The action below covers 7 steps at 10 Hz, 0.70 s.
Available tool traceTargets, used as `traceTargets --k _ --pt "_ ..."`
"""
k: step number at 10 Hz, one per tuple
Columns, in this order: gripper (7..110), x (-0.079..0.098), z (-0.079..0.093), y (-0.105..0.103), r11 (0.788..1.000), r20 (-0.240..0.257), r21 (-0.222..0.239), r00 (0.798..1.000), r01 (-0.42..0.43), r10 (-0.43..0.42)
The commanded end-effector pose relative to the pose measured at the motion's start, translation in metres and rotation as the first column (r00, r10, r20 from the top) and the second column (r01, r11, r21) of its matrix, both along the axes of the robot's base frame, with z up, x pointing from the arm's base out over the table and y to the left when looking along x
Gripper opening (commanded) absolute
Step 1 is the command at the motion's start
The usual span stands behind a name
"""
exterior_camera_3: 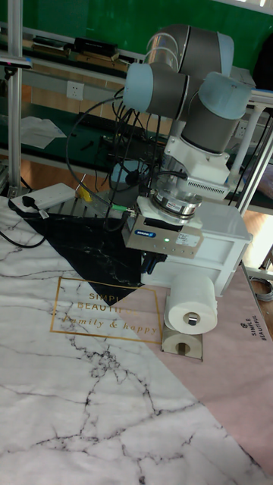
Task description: Take the roll of paper down from the shelf
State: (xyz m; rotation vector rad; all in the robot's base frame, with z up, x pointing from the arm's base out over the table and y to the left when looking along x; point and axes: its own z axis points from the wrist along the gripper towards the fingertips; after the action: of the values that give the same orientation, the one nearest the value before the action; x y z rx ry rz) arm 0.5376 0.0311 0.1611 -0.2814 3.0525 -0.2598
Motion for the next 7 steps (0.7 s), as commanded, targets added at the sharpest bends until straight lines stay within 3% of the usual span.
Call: traceTargets --k 1,3,4,5,7 --pt "7 0.011 -0.004 0.006 1.0 0.038 0.016 0.999 0.008 -0.009" --pt "7 0.014 -0.015 0.045 0.995 -0.008 0.079 0.998 0.067 -0.066" --pt "7 0.024 -0.023 0.08 0.983 -0.009 0.142 0.994 0.113 -0.113" --pt "7 0.031 -0.025 0.09 0.985 -0.005 0.116 0.992 0.129 -0.13" --pt "7 0.014 -0.033 0.115 0.977 -0.046 0.09 0.981 0.193 -0.19"
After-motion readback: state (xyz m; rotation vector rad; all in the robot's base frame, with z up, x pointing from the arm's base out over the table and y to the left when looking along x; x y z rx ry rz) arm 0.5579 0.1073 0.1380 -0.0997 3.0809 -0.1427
